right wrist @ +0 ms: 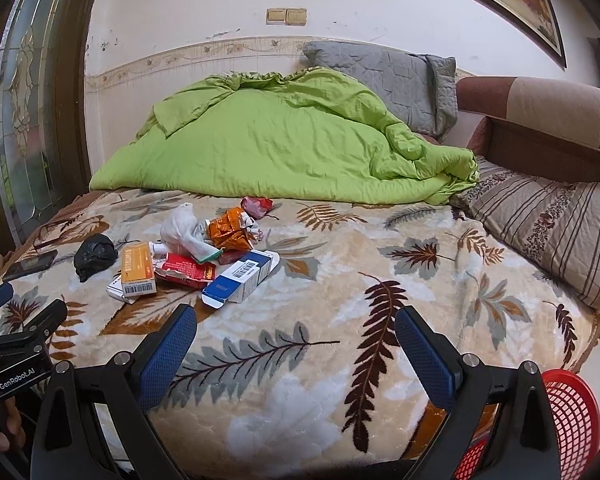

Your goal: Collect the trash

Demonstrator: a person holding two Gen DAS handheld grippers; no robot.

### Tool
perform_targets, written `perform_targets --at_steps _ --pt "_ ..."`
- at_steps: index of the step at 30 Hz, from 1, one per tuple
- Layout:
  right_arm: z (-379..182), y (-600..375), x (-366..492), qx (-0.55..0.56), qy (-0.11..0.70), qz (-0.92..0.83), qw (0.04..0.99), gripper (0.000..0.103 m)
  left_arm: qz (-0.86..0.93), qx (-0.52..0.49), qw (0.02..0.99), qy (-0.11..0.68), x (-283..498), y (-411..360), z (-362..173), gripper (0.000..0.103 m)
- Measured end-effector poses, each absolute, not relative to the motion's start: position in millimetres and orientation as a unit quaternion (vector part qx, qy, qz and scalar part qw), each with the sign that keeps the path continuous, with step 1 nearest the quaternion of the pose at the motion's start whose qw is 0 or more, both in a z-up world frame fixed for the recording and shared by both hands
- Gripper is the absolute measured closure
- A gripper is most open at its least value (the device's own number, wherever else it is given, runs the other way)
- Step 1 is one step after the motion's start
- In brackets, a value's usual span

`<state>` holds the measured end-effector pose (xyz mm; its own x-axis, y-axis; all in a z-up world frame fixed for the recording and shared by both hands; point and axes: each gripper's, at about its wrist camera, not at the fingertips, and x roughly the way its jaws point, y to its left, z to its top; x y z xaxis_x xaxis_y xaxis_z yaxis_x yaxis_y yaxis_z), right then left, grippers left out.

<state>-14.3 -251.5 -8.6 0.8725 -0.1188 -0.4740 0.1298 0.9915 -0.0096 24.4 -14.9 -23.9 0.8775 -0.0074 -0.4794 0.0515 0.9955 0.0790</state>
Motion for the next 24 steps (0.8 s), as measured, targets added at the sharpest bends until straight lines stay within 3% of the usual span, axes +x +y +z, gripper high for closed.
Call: perform_targets --at_steps 24 --pt "-10.1 -255.1 -14.4 0.012 0.250 -0.063 0.966 0.002 -0.018 0.038 0.968 0.246 23.9 -11.7 -24.0 0.000"
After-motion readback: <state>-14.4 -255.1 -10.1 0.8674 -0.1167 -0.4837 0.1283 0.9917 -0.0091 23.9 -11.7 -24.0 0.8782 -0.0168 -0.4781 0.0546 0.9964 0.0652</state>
